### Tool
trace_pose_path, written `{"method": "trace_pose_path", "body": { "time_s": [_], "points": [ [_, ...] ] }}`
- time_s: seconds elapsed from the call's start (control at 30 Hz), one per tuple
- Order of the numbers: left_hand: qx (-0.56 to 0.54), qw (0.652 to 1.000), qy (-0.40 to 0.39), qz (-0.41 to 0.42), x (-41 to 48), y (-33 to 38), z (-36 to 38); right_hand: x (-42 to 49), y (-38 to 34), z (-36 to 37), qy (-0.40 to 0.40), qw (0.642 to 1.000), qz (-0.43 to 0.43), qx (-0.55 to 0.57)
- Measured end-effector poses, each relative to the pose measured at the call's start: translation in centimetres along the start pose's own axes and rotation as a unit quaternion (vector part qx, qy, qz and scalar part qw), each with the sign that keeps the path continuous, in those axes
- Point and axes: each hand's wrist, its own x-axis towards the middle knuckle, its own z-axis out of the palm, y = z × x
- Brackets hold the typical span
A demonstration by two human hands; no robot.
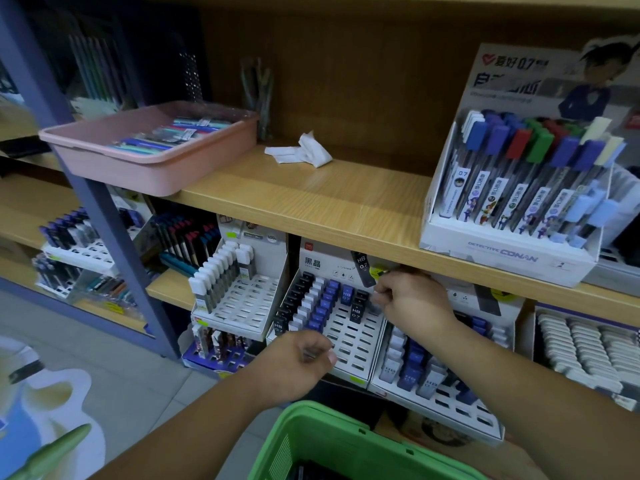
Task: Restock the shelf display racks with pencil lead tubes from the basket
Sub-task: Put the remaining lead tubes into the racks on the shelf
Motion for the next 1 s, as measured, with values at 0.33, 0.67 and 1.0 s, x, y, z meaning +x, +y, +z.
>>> {"method": "trace_pose_path", "body": {
  "time_s": [0.33, 0.67, 1.0],
  "points": [
    [0.009, 1.000, -0.001, -0.008, -0.2, 0.6, 0.1, -0.2, 0.4, 0.2, 0.000, 1.000, 0.017, 0.007],
    [0.011, 1.000, -0.006, -0.017, 0.0, 1.3, -0.2, 0.2, -0.8, -0.5, -0.115, 0.988, -0.015, -0.105],
    [0.090, 0.996, 0.000, 0.024, -5.2, 3.8, -0.2, -8.2, -4.0, -4.8, 0.035, 0.984, -0.158, -0.068]
  ]
}}
